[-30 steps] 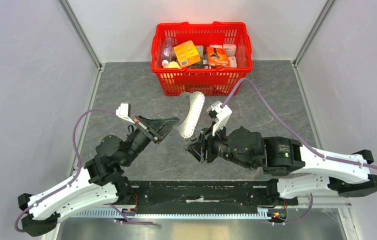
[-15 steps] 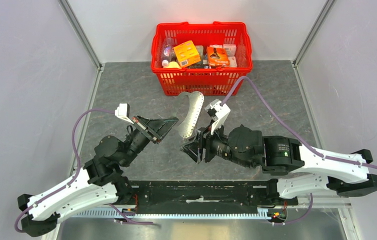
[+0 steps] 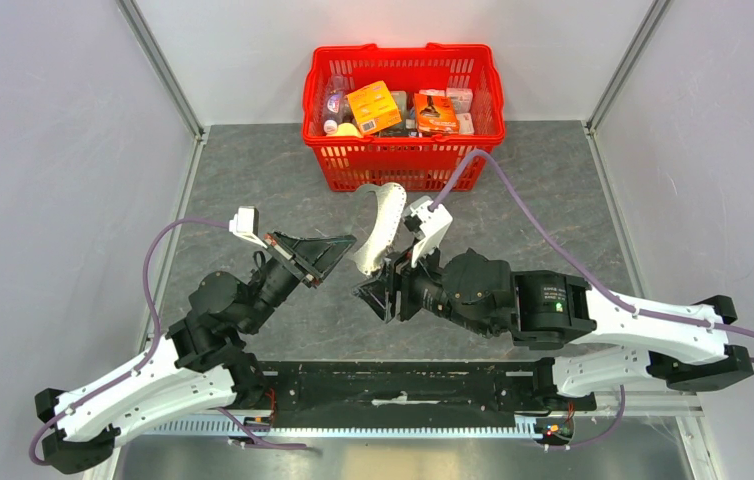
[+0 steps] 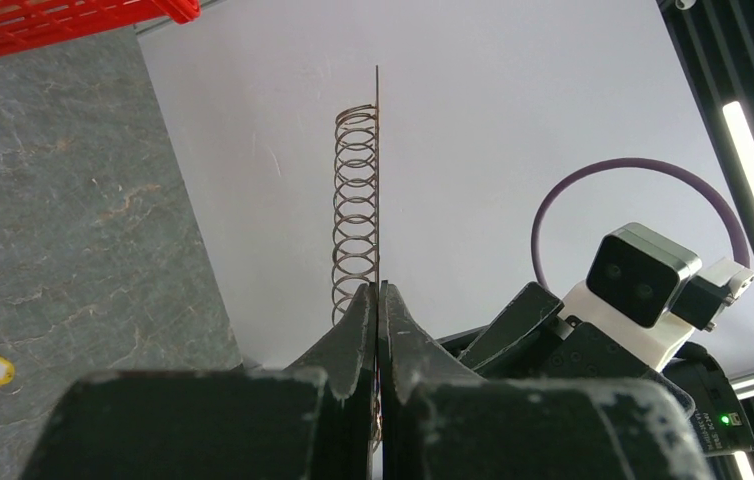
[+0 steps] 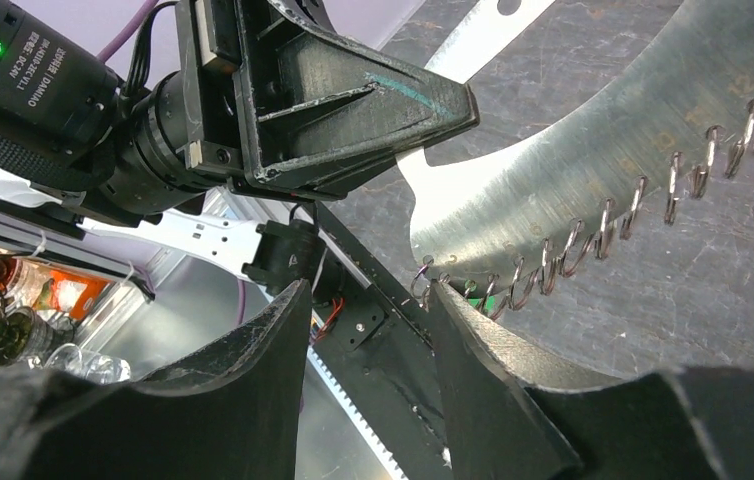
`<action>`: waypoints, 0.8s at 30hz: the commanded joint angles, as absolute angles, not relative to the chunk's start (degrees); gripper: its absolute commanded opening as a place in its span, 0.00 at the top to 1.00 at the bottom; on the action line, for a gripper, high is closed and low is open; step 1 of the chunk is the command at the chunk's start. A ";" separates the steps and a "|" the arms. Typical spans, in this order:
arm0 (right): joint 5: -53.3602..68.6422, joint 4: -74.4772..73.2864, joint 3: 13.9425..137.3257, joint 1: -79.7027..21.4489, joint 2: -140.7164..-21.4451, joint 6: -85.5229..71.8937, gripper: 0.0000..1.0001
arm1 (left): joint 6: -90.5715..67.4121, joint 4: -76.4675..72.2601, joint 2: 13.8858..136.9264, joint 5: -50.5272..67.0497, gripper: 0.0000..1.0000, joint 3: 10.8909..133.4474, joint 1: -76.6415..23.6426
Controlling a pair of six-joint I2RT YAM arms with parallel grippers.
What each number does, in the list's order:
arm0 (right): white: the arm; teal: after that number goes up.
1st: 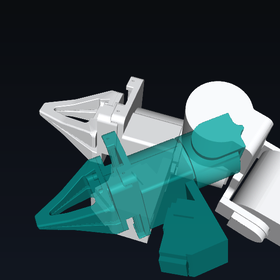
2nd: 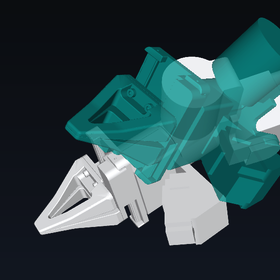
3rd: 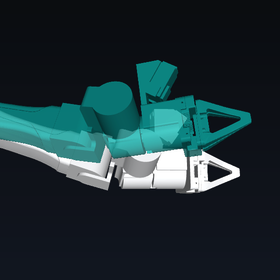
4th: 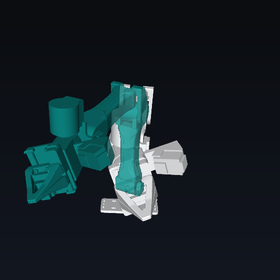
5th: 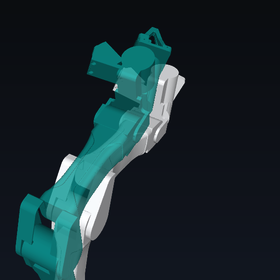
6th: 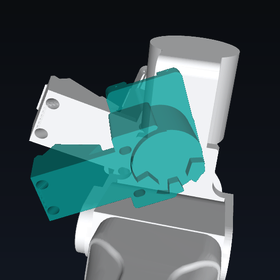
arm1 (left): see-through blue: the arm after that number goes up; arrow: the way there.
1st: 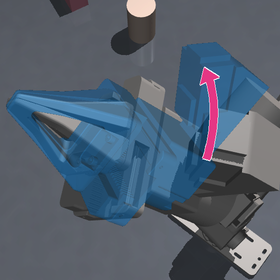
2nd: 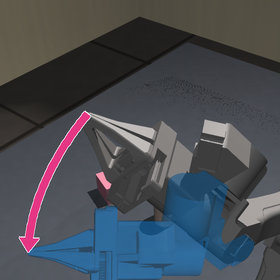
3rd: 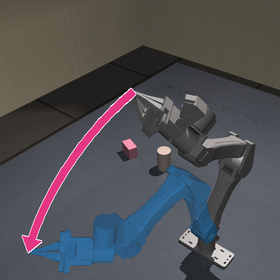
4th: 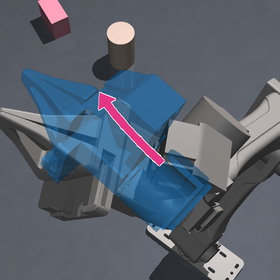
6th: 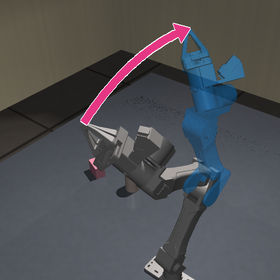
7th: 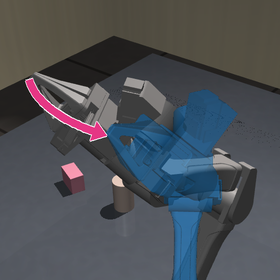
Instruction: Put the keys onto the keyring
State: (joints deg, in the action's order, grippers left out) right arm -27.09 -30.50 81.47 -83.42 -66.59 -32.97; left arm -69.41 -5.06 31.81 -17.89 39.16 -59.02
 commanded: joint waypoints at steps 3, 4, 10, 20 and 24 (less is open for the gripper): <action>-31.24 -30.05 81.71 -83.32 -65.35 -32.45 0.46 | -70.75 -6.94 31.12 -18.42 0.98 40.70 -59.30; -31.48 -30.21 81.49 -83.32 -65.08 -32.47 0.46 | -70.75 -6.94 31.16 -18.37 0.98 40.69 -59.32; -32.47 -30.58 79.71 -83.32 -64.01 -33.21 0.46 | -70.93 -7.03 31.12 -18.46 0.98 40.61 -59.32; -32.56 -30.50 78.76 -83.32 -64.61 -33.82 0.47 | -71.11 -7.12 31.21 -18.44 0.98 40.52 -59.27; -33.11 -30.55 78.40 -83.31 -64.63 -33.81 0.47 | -71.10 -7.12 31.04 -18.46 0.98 40.52 -59.26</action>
State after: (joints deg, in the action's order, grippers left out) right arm -30.92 -30.94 78.98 -83.42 -64.73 -33.36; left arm -69.41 -4.36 31.70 -17.96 39.16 -59.00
